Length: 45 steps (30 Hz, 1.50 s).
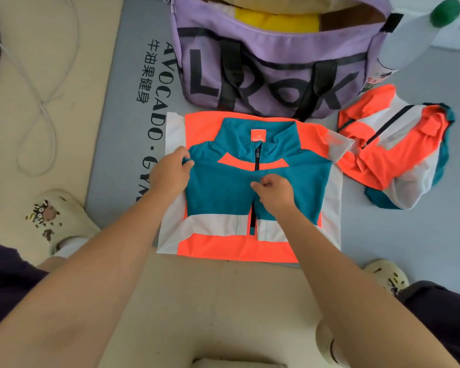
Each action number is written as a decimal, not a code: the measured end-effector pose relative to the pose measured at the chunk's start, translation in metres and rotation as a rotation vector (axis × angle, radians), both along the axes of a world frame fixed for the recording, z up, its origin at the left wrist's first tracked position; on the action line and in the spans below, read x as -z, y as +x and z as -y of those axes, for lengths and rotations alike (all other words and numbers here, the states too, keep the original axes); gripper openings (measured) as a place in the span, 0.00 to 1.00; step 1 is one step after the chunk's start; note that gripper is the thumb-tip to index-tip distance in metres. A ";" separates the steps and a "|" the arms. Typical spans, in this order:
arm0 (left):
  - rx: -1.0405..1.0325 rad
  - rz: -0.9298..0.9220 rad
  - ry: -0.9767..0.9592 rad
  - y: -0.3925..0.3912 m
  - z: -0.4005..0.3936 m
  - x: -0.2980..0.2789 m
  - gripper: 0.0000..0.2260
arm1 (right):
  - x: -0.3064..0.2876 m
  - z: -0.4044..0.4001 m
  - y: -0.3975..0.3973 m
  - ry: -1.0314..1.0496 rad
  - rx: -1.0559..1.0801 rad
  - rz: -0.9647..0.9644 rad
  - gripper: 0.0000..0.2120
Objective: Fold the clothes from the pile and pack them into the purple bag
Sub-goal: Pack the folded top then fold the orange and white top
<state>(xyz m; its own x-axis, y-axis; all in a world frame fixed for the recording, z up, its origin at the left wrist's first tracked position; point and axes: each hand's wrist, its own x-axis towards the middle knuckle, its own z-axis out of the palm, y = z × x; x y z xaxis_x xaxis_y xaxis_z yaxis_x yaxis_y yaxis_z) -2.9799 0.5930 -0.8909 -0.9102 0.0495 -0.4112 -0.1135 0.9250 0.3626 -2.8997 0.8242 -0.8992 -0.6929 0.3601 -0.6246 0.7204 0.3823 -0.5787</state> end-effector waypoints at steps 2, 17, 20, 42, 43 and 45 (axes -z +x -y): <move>-0.026 -0.043 -0.001 0.002 0.001 0.000 0.06 | -0.001 0.000 -0.003 -0.026 0.044 -0.013 0.12; 0.483 0.059 -0.235 0.097 -0.038 -0.007 0.33 | -0.034 0.023 0.063 0.120 -0.164 0.205 0.11; 0.451 0.031 -0.223 0.092 -0.054 -0.022 0.30 | -0.046 -0.015 0.086 0.238 0.101 0.037 0.11; -0.143 0.700 0.533 0.132 -0.226 -0.060 0.18 | -0.059 -0.134 0.136 -0.795 0.244 0.053 0.09; -0.201 0.705 0.535 0.131 -0.232 -0.057 0.17 | -0.060 -0.132 0.132 -0.764 0.198 0.054 0.08; -0.315 0.688 0.542 0.130 -0.238 -0.053 0.14 | -0.058 -0.129 0.124 -0.686 0.136 0.079 0.04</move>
<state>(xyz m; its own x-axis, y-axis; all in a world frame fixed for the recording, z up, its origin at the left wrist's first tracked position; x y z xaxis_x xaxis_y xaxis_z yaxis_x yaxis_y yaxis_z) -2.8501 0.8315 -0.8376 -0.4784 0.1843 -0.8586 -0.6812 0.5391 0.4953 -2.7760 0.9528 -0.8413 -0.6127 -0.0531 -0.7885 0.7858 -0.1470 -0.6007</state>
